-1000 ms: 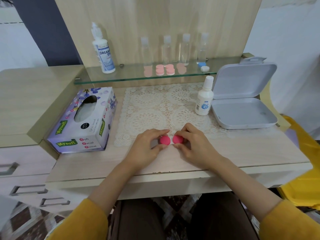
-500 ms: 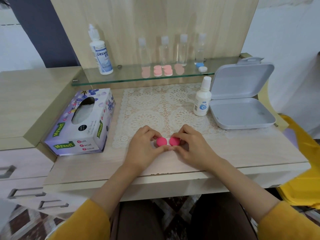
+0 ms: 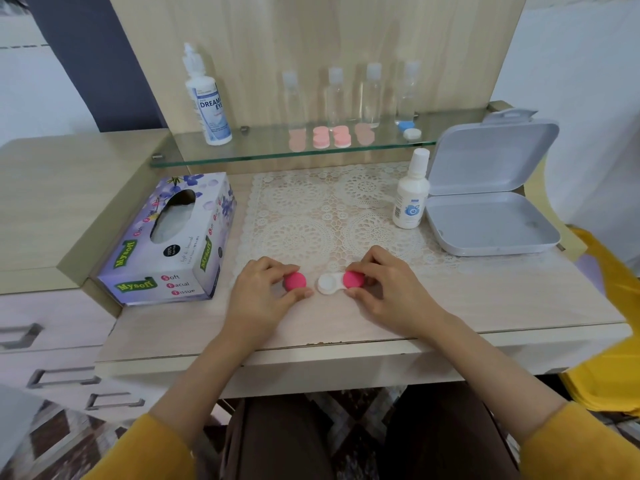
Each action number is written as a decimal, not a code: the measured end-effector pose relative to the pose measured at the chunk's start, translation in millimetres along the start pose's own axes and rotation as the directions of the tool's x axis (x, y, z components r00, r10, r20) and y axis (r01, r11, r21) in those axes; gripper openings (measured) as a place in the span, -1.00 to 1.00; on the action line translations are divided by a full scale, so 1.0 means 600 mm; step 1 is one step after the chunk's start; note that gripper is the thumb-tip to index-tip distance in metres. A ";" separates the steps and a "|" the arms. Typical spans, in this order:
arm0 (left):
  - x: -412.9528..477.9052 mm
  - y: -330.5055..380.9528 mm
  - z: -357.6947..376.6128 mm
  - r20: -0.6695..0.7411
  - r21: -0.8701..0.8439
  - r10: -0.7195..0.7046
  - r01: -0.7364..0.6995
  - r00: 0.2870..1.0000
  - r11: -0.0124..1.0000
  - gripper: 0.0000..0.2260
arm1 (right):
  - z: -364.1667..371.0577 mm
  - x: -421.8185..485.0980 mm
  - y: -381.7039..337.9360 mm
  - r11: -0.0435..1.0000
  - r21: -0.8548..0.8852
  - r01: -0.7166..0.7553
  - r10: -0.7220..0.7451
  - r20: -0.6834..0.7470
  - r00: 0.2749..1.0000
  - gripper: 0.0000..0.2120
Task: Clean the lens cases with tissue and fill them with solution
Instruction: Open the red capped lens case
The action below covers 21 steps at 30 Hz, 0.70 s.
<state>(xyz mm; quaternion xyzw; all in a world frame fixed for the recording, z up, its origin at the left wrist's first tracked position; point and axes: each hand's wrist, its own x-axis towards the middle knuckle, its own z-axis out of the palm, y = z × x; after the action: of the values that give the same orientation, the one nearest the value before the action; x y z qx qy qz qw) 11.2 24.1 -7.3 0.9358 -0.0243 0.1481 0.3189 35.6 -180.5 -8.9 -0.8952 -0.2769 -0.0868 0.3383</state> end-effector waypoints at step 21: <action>0.011 0.030 0.017 0.106 -0.198 0.071 -0.049 0.992 0.979 -0.66 | -0.019 0.024 -0.011 0.994 -0.072 -0.084 0.089 0.063 0.994 -0.77</action>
<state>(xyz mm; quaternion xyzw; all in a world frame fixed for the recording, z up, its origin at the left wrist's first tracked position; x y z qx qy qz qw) 17.8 3.7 -2.3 0.9058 -0.0850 0.1015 0.4024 44.2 -177.4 8.2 -0.9199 -0.2456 -0.0521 0.3011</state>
